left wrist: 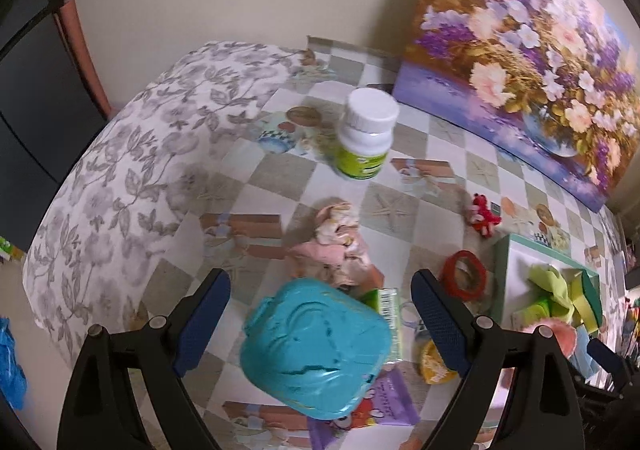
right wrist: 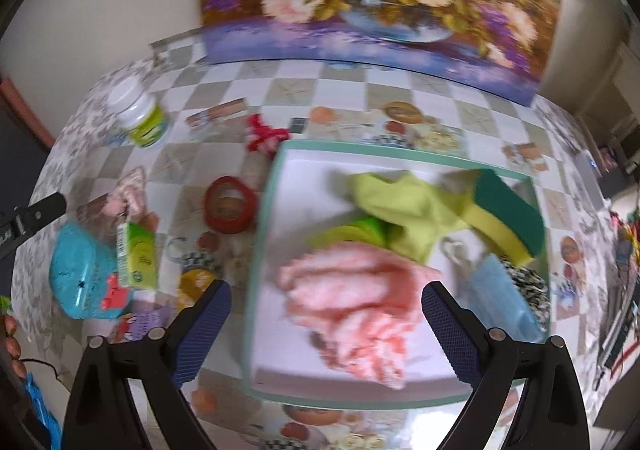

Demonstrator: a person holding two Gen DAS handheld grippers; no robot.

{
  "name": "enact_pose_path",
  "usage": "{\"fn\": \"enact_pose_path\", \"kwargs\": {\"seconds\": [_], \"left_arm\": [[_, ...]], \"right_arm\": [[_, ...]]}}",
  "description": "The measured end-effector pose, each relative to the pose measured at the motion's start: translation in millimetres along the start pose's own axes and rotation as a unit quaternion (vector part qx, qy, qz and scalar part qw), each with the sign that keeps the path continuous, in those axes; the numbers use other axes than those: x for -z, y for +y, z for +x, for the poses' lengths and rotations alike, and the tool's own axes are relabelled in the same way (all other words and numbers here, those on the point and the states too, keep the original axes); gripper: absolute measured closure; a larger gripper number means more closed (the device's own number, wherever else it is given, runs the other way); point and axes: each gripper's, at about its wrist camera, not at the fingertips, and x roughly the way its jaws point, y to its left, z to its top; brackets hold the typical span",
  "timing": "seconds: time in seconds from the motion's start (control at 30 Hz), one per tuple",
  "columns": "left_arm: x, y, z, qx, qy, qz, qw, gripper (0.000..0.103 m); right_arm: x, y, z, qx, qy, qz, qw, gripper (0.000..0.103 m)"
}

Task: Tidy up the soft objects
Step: 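Lift both open grippers from the tray back toward the pile, then grasp the yellow round tin with the right gripper while the left gripper grasps the green tissue pack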

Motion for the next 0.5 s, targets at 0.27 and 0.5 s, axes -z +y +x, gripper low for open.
{"fn": "enact_pose_path", "kwargs": {"seconds": [0.27,0.5], "left_arm": [[2.5,0.3,10.2,0.012,0.020,0.002,0.9997,0.011],[4.8,-0.9,18.1,0.020,0.036,0.005,0.9991,0.011]], "right_arm": [[2.2,39.1,14.0,-0.054,0.011,-0.043,0.998,0.006],[5.4,61.7,27.9,-0.061,0.030,-0.079,0.995,0.009]]}}
